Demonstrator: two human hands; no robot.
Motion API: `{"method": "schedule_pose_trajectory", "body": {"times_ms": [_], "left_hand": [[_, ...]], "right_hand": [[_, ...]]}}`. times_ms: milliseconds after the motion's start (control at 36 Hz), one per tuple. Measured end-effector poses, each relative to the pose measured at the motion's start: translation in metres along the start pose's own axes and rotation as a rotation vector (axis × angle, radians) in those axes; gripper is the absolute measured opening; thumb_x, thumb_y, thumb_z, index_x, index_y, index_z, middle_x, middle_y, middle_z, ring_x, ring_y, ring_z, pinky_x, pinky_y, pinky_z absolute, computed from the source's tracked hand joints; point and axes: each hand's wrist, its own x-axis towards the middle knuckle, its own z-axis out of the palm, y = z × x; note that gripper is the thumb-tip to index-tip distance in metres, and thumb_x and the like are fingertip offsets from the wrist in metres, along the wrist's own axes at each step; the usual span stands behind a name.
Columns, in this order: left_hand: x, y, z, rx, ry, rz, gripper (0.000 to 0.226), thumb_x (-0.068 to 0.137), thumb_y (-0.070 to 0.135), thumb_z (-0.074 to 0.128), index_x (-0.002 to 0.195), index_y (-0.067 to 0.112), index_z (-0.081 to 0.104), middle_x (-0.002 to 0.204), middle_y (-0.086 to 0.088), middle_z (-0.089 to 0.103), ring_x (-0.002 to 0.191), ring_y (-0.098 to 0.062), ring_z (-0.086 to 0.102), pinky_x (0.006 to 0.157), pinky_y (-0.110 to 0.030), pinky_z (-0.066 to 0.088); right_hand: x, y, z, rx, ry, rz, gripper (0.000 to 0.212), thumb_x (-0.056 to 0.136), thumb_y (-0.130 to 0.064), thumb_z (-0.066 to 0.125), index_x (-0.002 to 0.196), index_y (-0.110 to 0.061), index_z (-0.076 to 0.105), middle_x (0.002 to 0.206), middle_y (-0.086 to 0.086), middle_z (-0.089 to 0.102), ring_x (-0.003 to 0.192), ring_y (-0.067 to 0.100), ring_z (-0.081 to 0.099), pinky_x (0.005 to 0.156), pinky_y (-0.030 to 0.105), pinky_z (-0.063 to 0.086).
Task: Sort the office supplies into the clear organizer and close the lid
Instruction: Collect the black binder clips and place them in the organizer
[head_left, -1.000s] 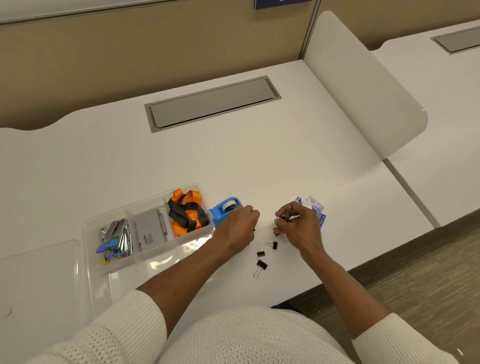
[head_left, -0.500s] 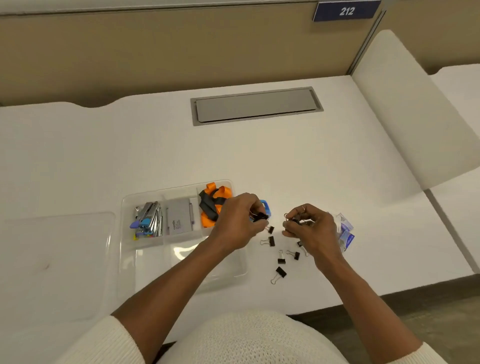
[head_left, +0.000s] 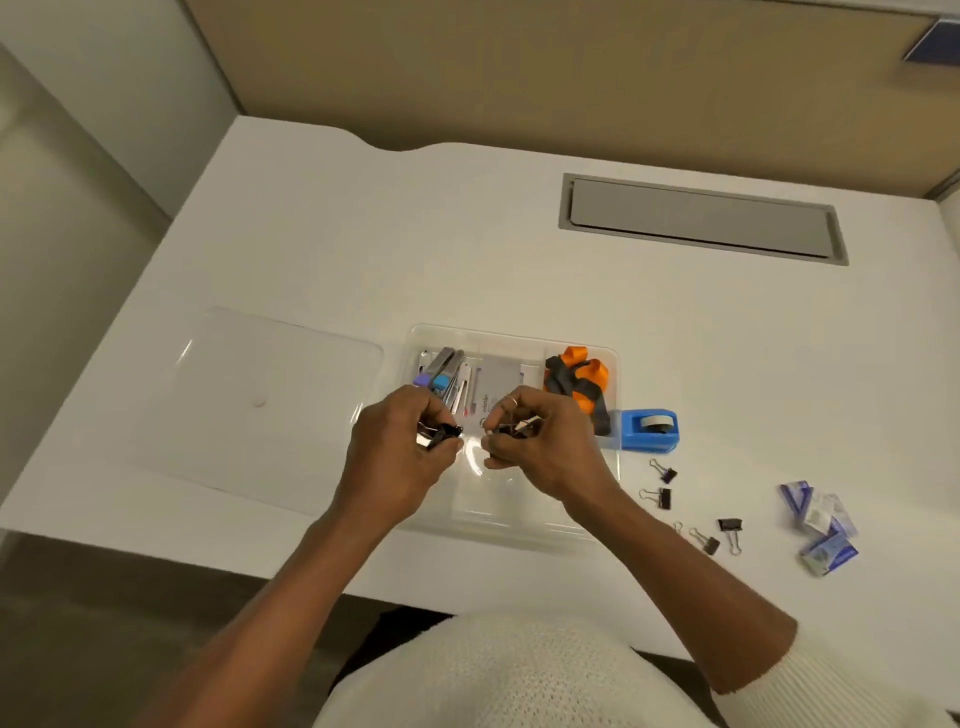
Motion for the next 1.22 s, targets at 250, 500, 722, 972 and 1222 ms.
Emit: {"method": "schedule_pose_trajectory", "body": {"times_ms": [250,500,722,972,1222], "left_hand": [[-0.006,-0.049,0.011,0.421,-0.143,0.125,0.018,0.087,0.012,0.077,0.098,0.016,0.064,0.1,-0.001,0.062,0.091,-0.019,0.058,0.073,-0.033,0.053],[-0.001,-0.062,0.013,0.521,-0.283,0.129,0.025,0.089,0.01,0.071,0.113,0.013,0.064,0.109,-0.006,0.062,0.098,-0.026,0.063,0.079,-0.037,0.055],[0.001,-0.046,0.007,0.557,-0.247,0.138,0.036,0.082,0.03,0.083,0.111,0.018,0.066,0.106,0.001,0.065,0.083,-0.023,0.067,0.061,-0.036,0.055],[0.008,0.023,0.026,0.423,-0.241,0.325,0.028,0.089,0.037,0.078,0.107,0.016,0.07,0.101,-0.002,0.072,0.088,-0.022,0.068,0.074,-0.036,0.058],[0.018,0.096,0.093,0.411,-0.405,0.655,0.033,0.097,0.044,0.064,0.121,0.021,0.062,0.117,0.005,0.063,0.107,-0.017,0.059,0.082,-0.034,0.053]], "right_hand": [[0.022,-0.002,0.074,-0.423,-0.029,0.007,0.026,0.076,-0.005,0.084,0.096,-0.02,0.077,0.087,-0.007,0.073,0.073,0.006,0.072,0.071,0.021,0.06],[0.026,-0.01,0.088,-0.675,-0.107,0.014,0.041,0.087,-0.028,0.079,0.126,-0.016,0.074,0.124,0.003,0.075,0.114,0.024,0.07,0.098,0.033,0.053],[0.012,-0.007,0.076,-0.598,-0.023,-0.05,0.03,0.092,-0.011,0.071,0.121,-0.016,0.075,0.118,0.004,0.077,0.105,0.021,0.072,0.098,0.035,0.058],[-0.037,0.024,-0.009,-0.358,0.308,-0.023,0.017,0.091,-0.026,0.077,0.108,-0.026,0.074,0.106,-0.009,0.074,0.08,0.007,0.071,0.079,0.03,0.062],[-0.088,0.09,-0.102,-0.313,0.589,0.236,0.024,0.085,-0.037,0.084,0.105,-0.03,0.073,0.104,-0.013,0.072,0.085,0.007,0.071,0.079,0.04,0.065]]}}
